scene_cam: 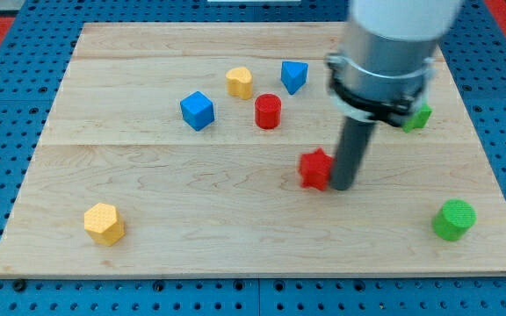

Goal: Move the yellow hexagon towards the blue cube

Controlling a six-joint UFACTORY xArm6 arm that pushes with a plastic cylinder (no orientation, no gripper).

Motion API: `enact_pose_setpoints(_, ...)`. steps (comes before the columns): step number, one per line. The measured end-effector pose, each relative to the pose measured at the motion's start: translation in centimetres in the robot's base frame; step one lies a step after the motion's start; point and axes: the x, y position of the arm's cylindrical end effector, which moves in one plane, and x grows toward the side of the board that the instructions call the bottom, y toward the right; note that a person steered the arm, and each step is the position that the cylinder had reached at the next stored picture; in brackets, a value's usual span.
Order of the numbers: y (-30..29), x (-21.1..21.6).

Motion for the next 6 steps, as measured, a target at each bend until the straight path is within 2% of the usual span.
enact_pose_setpoints(1, -1.5, 2.7)
enact_pose_setpoints(3, -4.3, -2.3)
enact_pose_setpoints(4, -7.8, 2.9)
enact_pose_setpoints(5, -14.8, 11.4)
enact_pose_setpoints(6, -20.7, 11.4)
